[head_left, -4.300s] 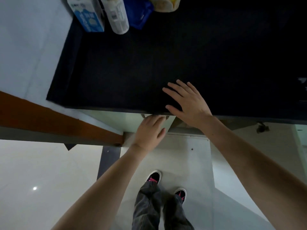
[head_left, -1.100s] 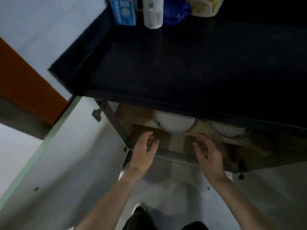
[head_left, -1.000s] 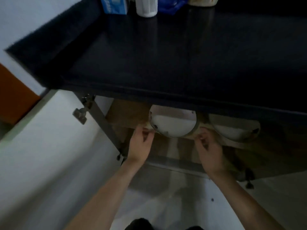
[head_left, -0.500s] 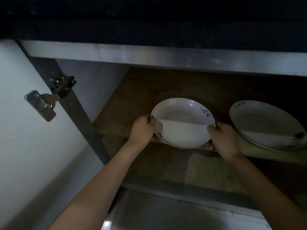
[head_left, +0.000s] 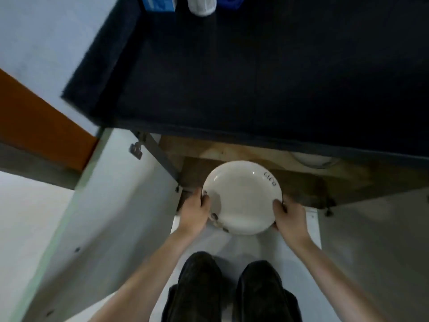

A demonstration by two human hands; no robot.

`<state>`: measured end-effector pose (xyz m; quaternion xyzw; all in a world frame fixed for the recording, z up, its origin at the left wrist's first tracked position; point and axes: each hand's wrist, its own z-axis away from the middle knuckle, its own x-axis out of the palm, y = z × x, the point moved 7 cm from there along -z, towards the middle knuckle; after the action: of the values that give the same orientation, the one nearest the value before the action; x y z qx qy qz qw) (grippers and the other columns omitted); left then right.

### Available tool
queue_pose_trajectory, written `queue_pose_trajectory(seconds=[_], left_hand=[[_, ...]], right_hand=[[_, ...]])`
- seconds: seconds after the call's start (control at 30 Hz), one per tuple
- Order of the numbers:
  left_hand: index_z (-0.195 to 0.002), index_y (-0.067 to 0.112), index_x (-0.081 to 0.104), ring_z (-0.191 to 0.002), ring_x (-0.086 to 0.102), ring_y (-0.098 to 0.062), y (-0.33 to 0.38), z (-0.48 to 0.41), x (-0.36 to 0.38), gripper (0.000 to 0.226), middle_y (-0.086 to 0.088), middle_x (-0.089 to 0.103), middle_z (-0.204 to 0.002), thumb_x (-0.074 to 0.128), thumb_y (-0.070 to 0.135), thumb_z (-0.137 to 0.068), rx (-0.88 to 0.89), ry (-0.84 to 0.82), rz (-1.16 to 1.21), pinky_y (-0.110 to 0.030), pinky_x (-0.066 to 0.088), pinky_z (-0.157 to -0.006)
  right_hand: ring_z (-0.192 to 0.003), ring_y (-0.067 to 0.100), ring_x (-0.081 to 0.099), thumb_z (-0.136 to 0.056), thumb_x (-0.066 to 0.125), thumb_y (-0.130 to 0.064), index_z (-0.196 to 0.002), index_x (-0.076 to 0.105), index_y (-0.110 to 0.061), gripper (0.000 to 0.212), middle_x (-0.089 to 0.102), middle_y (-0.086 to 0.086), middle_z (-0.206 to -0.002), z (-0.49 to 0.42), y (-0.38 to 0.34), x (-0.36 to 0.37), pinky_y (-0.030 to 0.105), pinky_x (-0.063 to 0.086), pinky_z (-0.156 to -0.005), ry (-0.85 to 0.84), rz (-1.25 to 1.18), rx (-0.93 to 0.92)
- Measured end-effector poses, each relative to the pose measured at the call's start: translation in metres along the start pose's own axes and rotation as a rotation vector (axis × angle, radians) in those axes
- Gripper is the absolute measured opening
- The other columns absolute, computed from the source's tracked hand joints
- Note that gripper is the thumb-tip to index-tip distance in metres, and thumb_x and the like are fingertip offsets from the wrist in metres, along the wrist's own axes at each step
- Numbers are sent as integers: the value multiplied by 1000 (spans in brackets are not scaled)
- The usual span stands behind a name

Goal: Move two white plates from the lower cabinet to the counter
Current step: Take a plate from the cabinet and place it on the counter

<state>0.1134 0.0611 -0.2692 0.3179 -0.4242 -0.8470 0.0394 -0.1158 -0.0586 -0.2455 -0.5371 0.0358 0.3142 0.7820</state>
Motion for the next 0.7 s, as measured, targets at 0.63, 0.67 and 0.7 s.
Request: queue_pose_trajectory(seconds=[0.63,0.67,0.7], left_hand=[[-72,27,51,-50,45,-5,280,241,-115,27,8,54,-58,45,30,-99,313,-33,59,-24,34,-48],[-74,26,51,-51,46,-5,282,242,-107,26,5,55,-60,44,31,-99,335,-76,34,-26,36,-50],[-74,26,51,-53,46,-5,284,243,-98,26,5,56,-62,44,33,-99,369,-131,7,-26,37,-51]], right_hand=[[-35,18,45,-95,48,-8,-71,55,-13,26,49,9,-51,262,-211,-212,20,37,-33,380,-105,-107],[-34,16,45,-95,48,-8,-68,54,-20,30,47,2,-49,272,-204,-216,20,37,-32,420,-125,-89],[-32,14,44,-95,48,-8,-64,54,-30,38,46,-5,-47,284,-195,-219,20,37,-32,466,-152,-62]])
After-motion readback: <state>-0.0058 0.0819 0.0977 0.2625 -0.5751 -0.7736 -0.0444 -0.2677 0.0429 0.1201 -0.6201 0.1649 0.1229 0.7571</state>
